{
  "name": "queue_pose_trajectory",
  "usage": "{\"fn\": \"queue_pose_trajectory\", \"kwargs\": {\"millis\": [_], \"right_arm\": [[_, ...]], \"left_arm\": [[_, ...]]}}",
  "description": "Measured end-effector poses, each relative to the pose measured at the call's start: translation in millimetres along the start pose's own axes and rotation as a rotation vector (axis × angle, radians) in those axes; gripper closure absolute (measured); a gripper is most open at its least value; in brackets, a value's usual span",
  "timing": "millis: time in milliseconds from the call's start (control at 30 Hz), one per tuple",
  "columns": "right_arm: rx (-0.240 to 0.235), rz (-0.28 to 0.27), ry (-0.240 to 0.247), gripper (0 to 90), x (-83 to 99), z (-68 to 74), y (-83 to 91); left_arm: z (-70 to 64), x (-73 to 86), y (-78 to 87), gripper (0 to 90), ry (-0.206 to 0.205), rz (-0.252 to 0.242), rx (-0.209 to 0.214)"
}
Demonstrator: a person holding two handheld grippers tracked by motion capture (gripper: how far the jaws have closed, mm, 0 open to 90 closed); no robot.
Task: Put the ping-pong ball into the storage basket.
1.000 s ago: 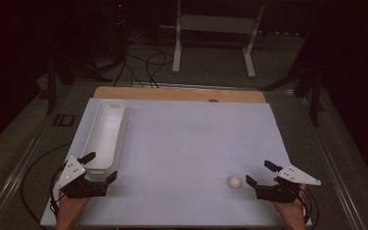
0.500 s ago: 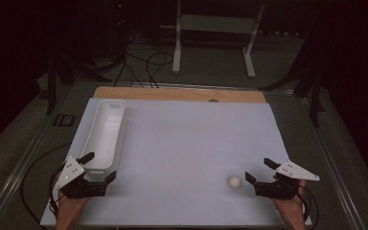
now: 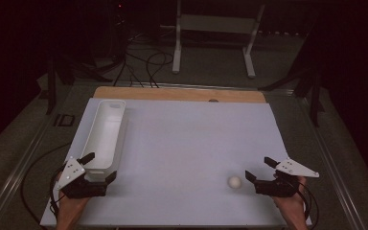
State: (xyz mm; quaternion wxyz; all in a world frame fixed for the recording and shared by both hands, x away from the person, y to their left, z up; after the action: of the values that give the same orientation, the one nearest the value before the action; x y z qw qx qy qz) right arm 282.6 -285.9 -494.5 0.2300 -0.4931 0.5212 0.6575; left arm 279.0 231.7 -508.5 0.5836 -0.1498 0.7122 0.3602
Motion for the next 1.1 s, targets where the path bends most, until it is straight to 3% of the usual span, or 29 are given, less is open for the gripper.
{"fn": "queue_pose_trajectory", "kwargs": {"millis": [233,667,1100], "right_arm": [[-0.008,0.026,0.02,7.3,-3.2,4.5,-1.0],[-0.005,0.072,-0.004,7.2,-7.4,1.6,-4.8],[-0.004,0.106,0.021,7.3,-10.7,0.3,-6.9]], "left_arm": [[0.7,1.2,-0.8,0.0,0.004,0.001,-0.002],[1.2,3.0,-2.0,0.0,-0.001,0.013,-0.001],[0.8,3.7,-2.7,0.0,0.004,0.011,0.009]]}}
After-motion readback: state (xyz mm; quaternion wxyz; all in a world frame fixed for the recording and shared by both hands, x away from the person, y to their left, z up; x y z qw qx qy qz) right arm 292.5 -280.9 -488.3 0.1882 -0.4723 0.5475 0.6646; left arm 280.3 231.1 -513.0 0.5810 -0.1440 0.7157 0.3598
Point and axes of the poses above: each handheld gripper's, and its own axes: y roughly backward along the jaws, x roughly out of its underside, z roughly to its left, the point moved 6 cm from there along -y, roughly forward along the jaws, and after that the axes turned 11 degrees about x, right-handed, at the moved point
